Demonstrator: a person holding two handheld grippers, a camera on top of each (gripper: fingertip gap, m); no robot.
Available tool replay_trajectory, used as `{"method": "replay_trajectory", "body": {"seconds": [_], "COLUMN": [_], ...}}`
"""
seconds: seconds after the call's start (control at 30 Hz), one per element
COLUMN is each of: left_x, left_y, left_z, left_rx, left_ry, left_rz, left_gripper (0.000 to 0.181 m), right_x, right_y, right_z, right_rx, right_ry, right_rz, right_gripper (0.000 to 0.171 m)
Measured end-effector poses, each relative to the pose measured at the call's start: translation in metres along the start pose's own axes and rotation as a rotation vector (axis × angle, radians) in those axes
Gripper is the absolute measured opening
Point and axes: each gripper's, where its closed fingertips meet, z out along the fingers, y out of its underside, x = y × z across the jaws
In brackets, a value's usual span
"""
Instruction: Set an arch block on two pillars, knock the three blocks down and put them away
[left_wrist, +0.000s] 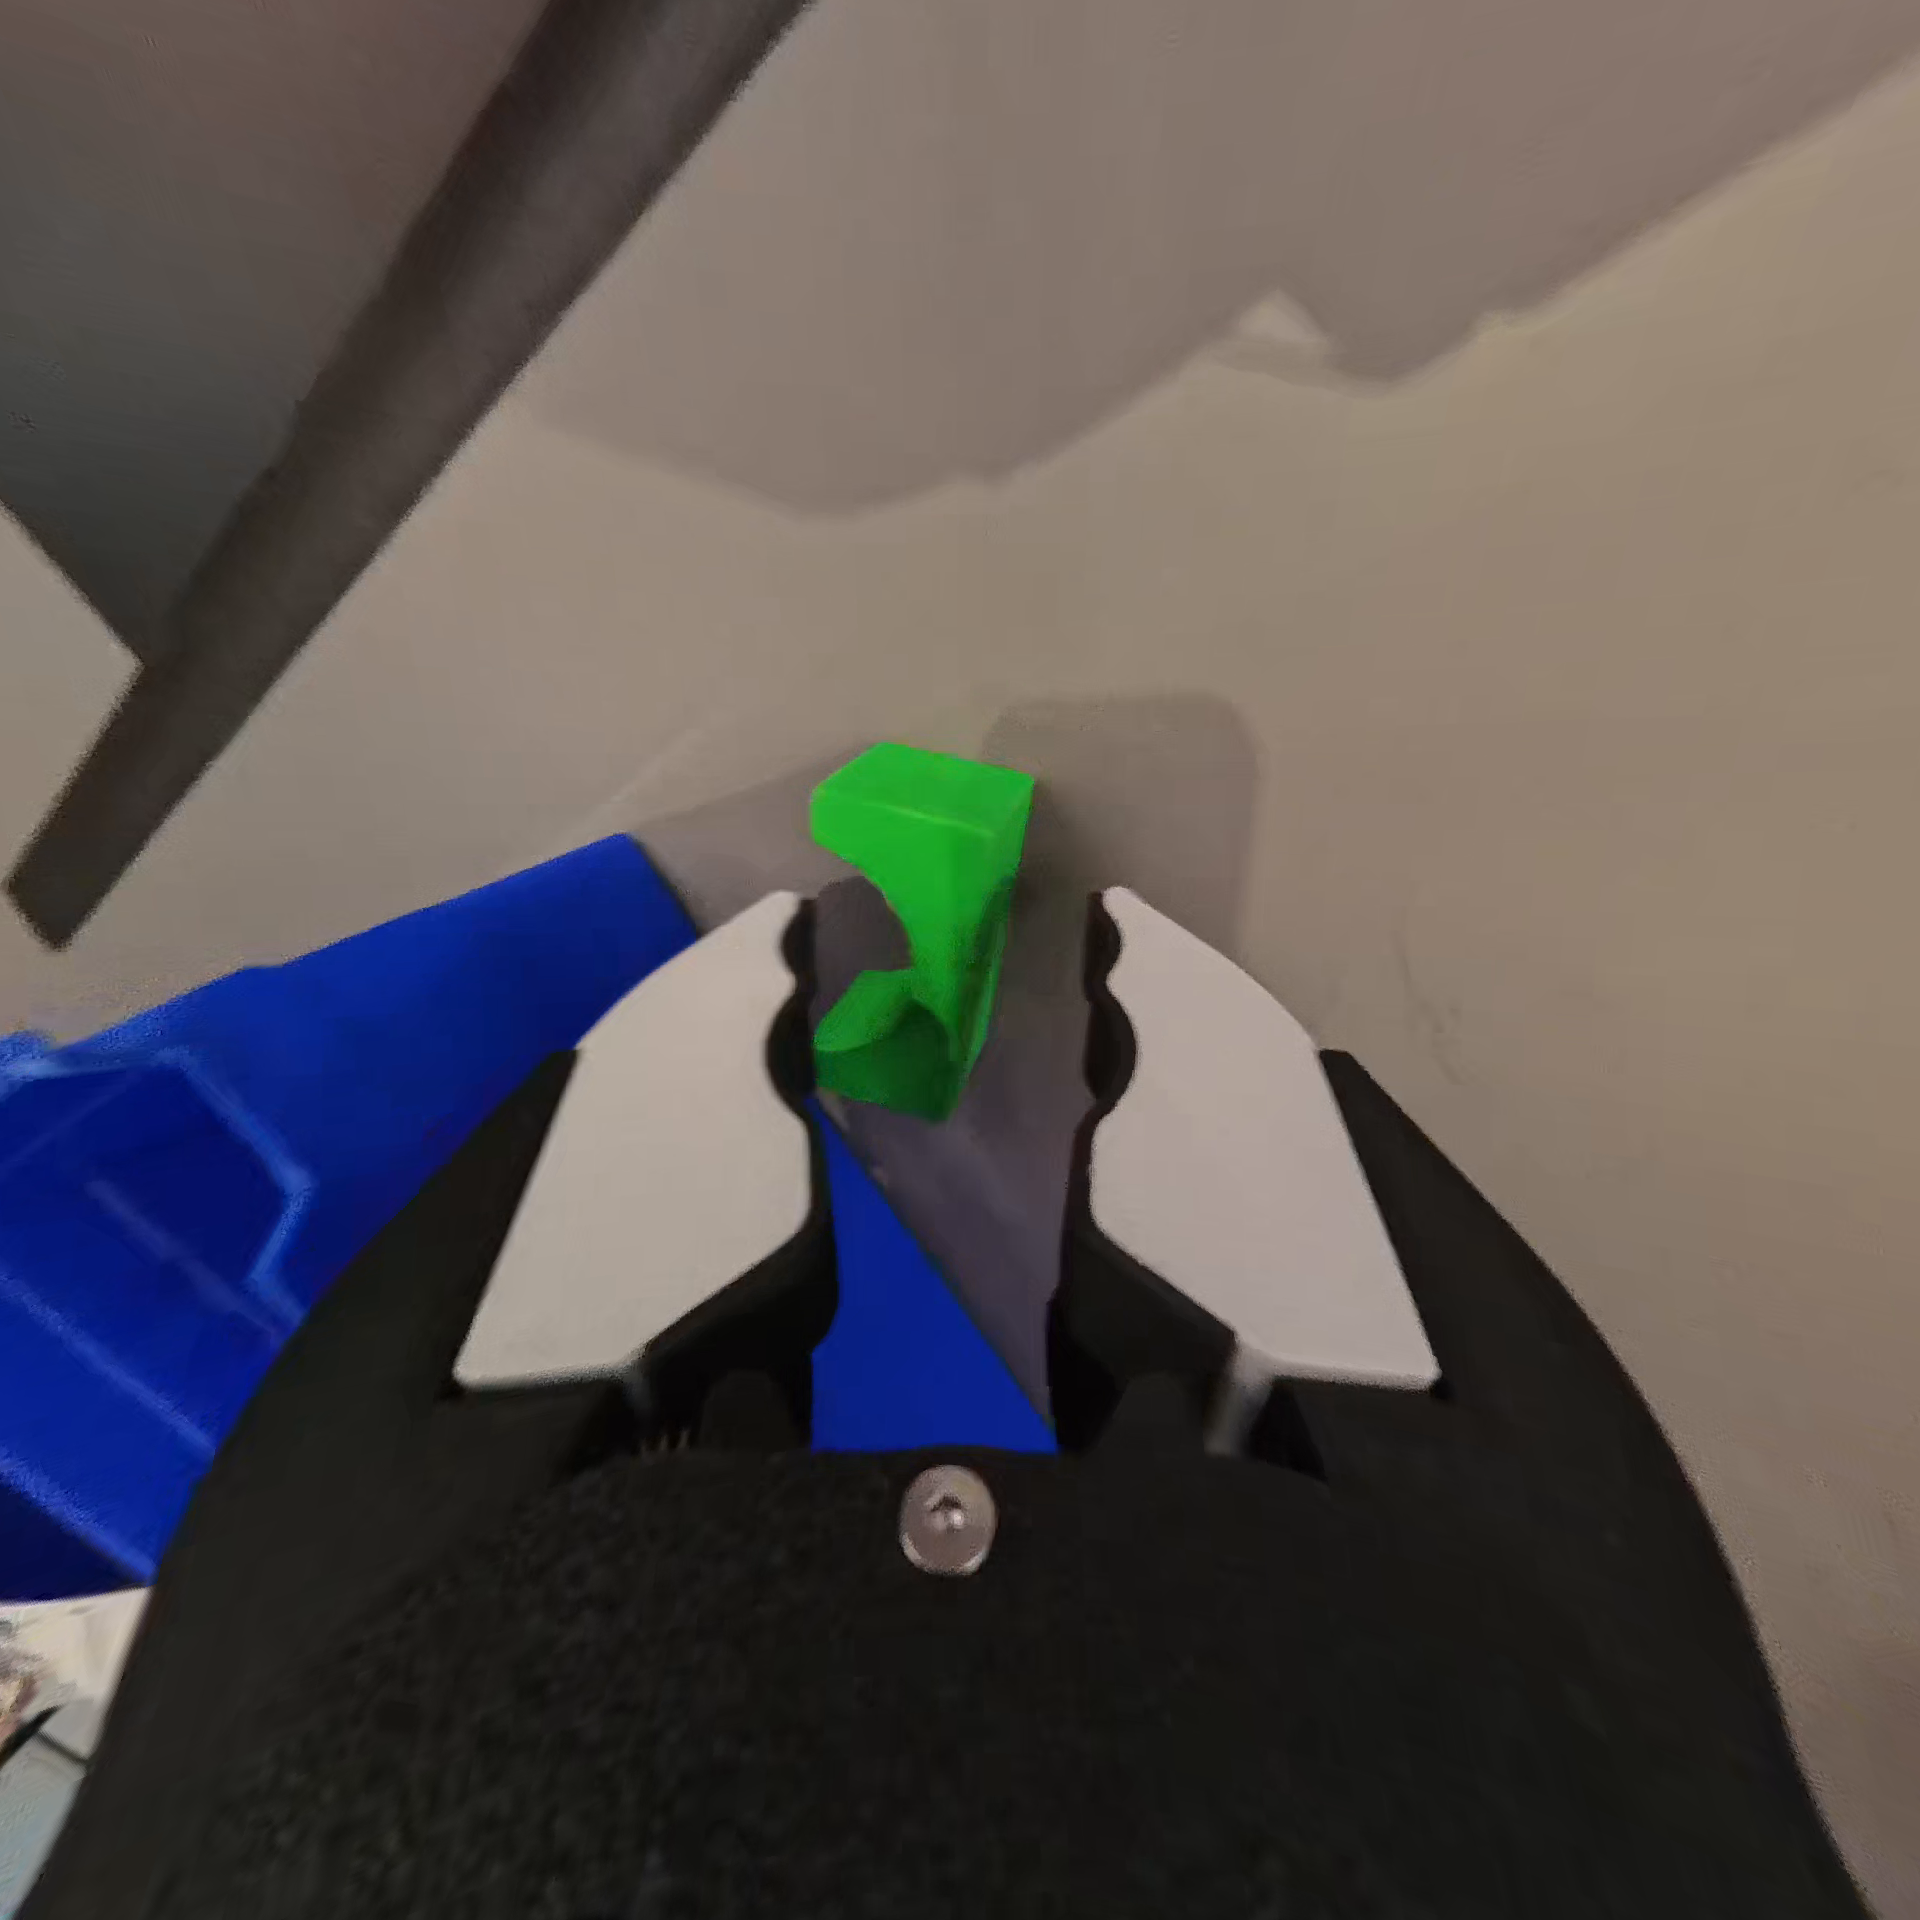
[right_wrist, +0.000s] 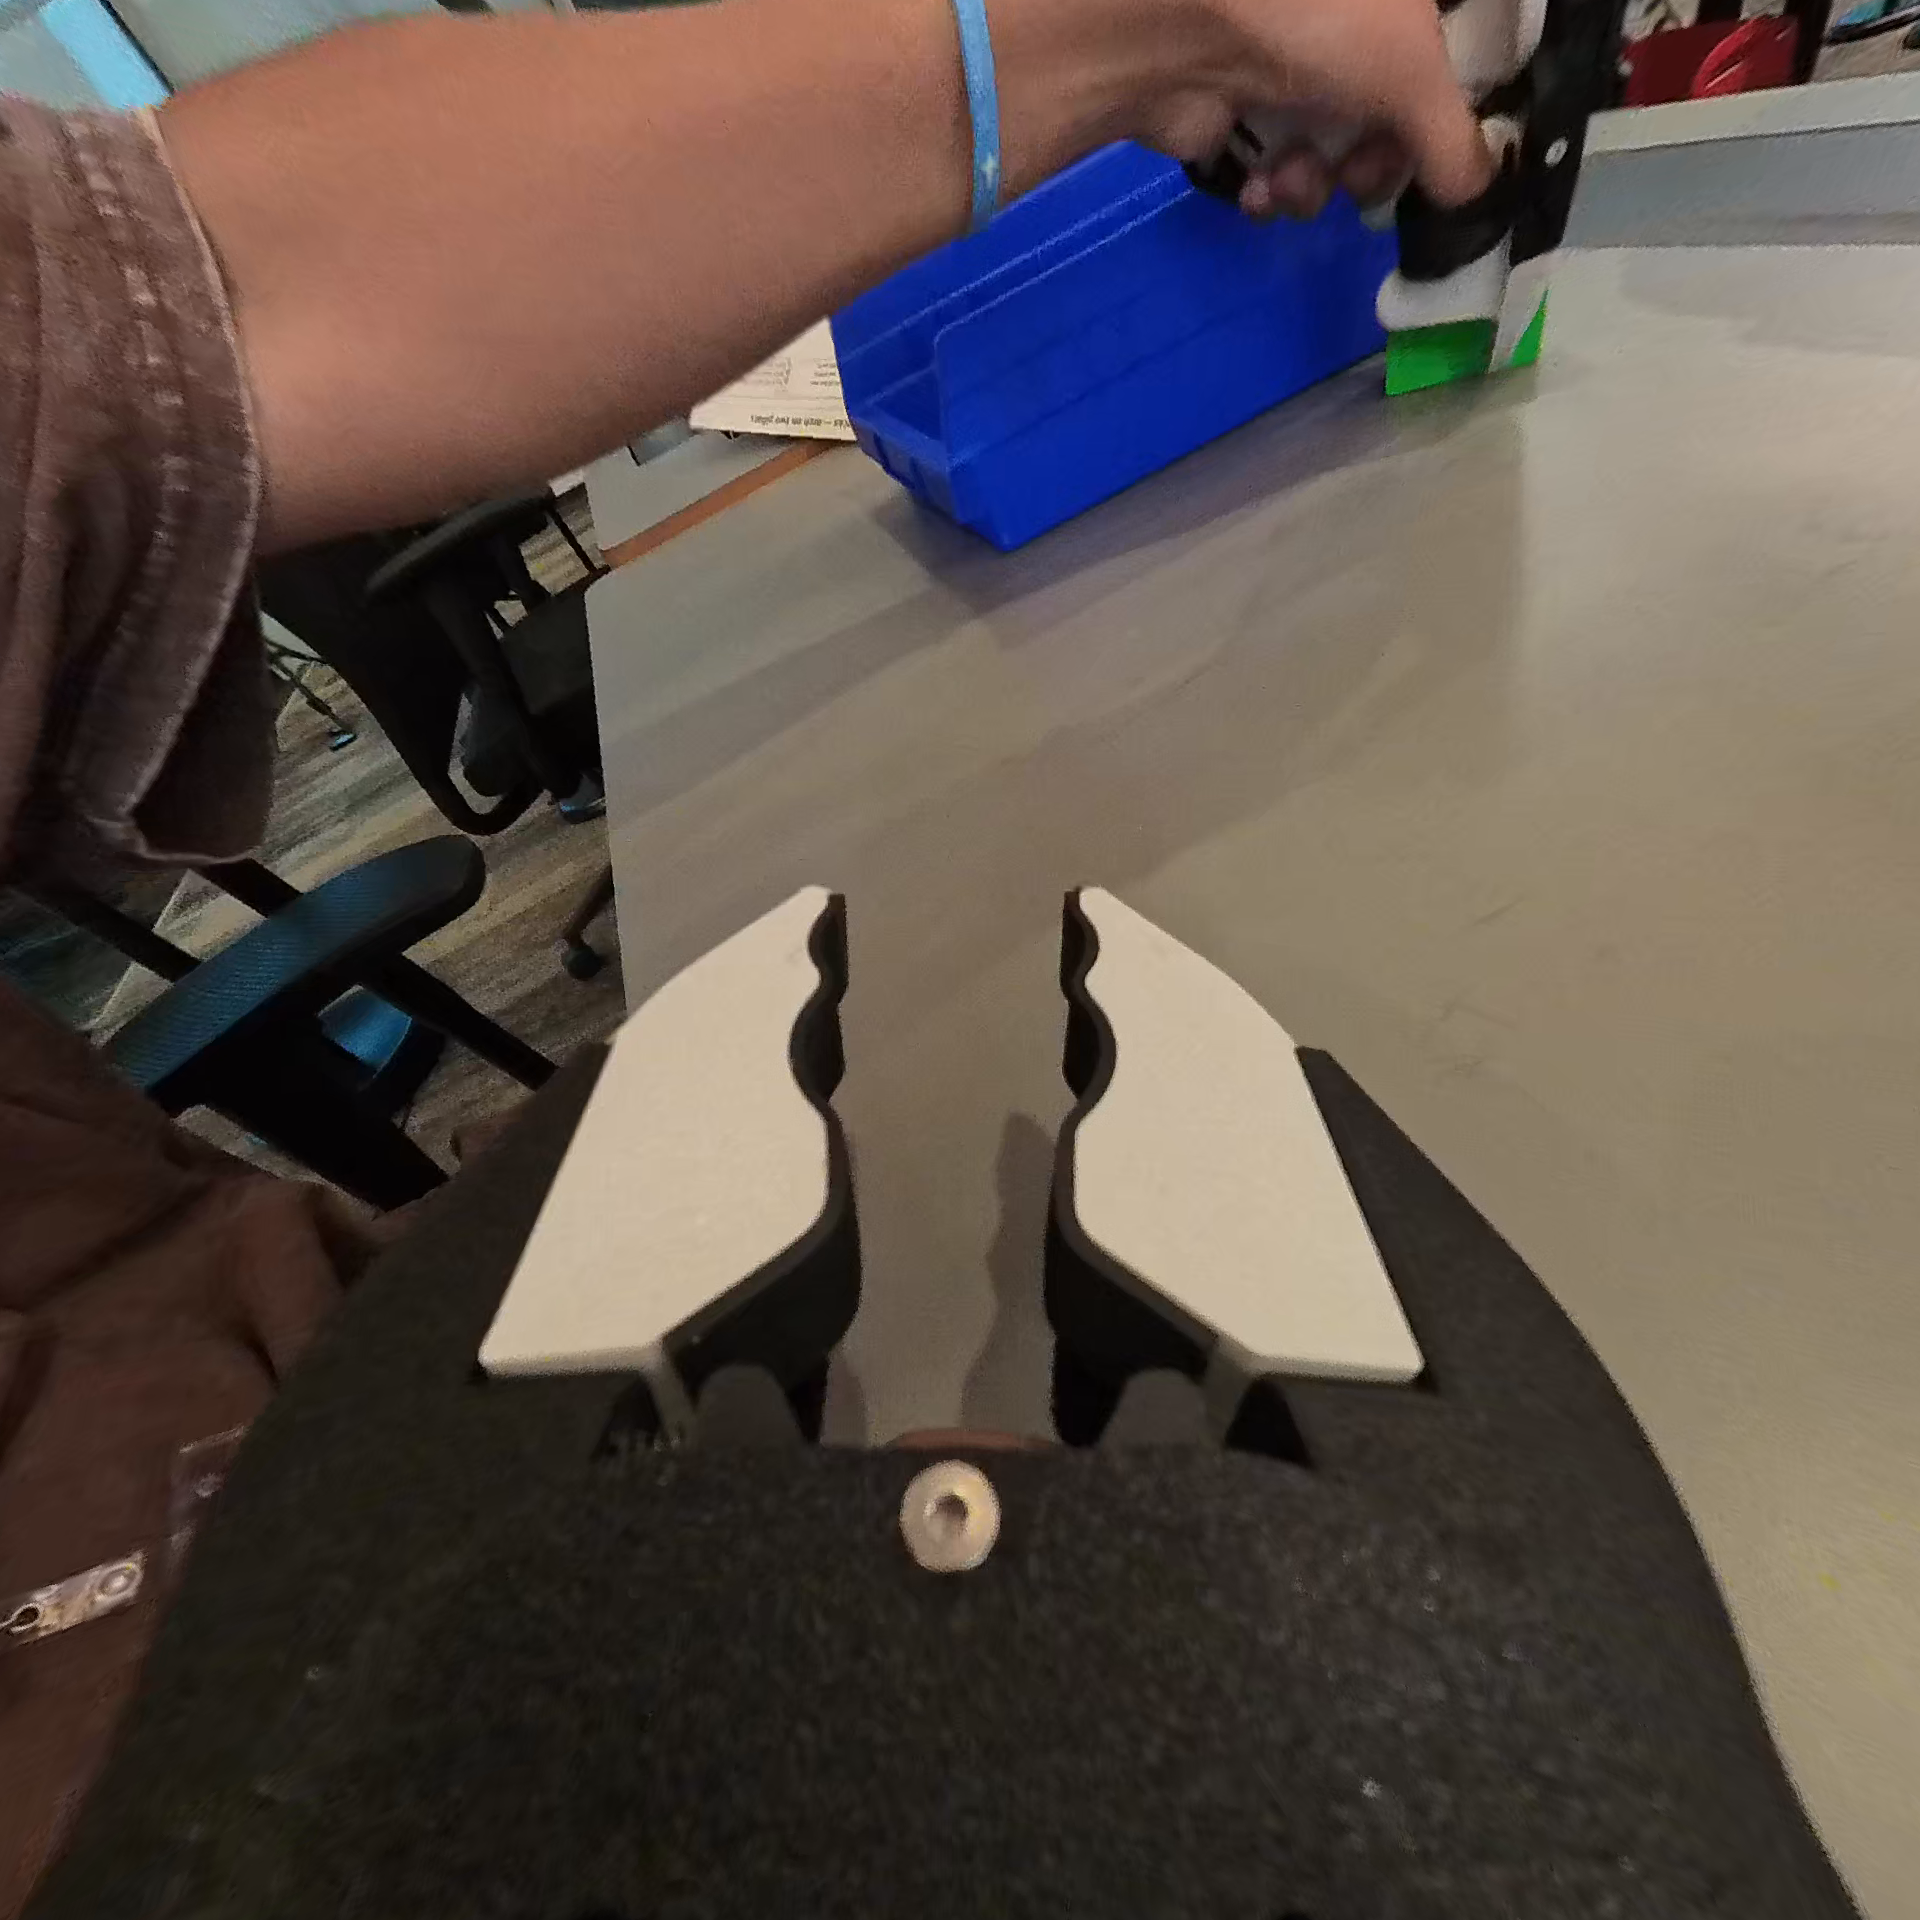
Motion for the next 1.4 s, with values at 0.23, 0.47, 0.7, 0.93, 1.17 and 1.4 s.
{"method": "replay_trajectory", "body": {"seconds": [0.23, 0.47, 0.7, 0.93, 1.17, 1.4], "left_x": [0.034, 0.136, 0.209, 0.253, 0.232, 0.262], "left_y": [0.007, 0.016, 0.038, 0.042, 0.064, 0.158], "left_z": [-0.028, -0.139, -0.174, -0.186, -0.207, -0.194], "left_rx": [0.109, 0.45, 0.478, 0.462, 0.754, 0.907], "left_ry": [0.194, 0.97, 1.273, 1.4, 1.303, 1.251], "left_rz": [-0.016, -0.268, -0.3, -0.263, -0.181, -0.109], "left_gripper": [0.015, 0.015, 0.015, 0.015, 0.045, 0.04], "right_x": [0.021, 0.089, 0.114, 0.126, 0.12, 0.172], "right_y": [-0.006, -0.041, -0.08, -0.075, -0.087, -0.168], "right_z": [-0.003, 0.017, 0.061, 0.068, 0.034, -0.116], "right_rx": [0.026, -0.135, -0.343, -0.514, -0.49, -0.145], "right_ry": [0.059, 0.372, 0.396, 0.379, 0.481, 0.758], "right_rz": [-0.005, -0.49, -0.73, -0.794, -0.867, -0.538], "right_gripper": [0.041, 0.08, 0.083, 0.073, 0.072, 0.073]}}
